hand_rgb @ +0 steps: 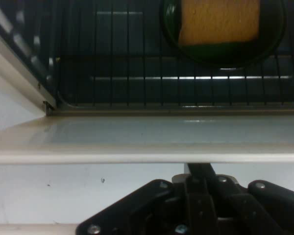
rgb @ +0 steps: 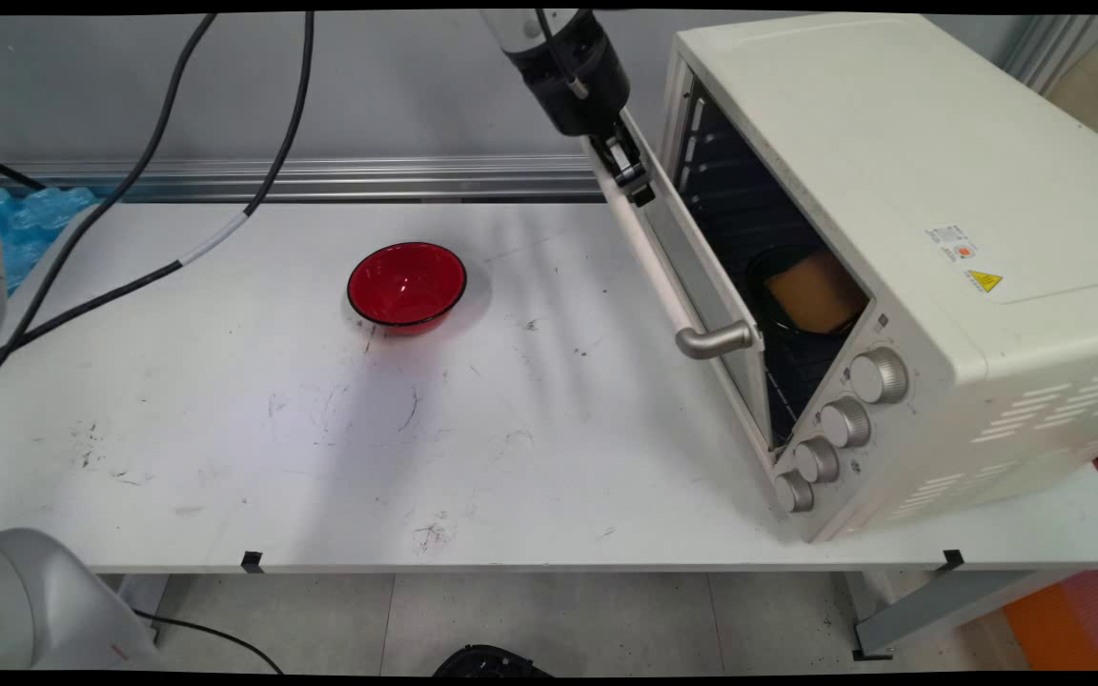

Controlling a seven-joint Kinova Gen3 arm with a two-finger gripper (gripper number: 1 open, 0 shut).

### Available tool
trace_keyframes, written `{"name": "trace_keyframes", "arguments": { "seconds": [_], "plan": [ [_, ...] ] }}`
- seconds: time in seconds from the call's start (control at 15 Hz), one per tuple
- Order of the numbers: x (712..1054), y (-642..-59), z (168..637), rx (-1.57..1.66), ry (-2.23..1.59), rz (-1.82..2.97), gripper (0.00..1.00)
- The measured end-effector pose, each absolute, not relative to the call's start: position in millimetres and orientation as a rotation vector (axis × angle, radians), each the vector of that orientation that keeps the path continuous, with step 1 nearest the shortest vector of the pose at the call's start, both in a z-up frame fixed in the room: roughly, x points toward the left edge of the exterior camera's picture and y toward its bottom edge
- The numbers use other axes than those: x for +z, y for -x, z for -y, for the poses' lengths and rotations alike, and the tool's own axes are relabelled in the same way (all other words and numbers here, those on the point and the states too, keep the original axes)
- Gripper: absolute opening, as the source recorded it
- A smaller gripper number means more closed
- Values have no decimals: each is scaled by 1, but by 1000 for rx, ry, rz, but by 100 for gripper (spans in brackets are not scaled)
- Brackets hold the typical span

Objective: Open the oven

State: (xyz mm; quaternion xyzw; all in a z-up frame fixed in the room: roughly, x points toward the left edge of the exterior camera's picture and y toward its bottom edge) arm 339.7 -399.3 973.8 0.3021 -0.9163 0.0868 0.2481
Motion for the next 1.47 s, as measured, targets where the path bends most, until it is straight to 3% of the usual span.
{"name": "trace_keyframes", "arguments": {
  "seconds": [1.47],
  "plan": [
    [904, -377, 366, 249, -846, 2485, 0]
  ]
}}
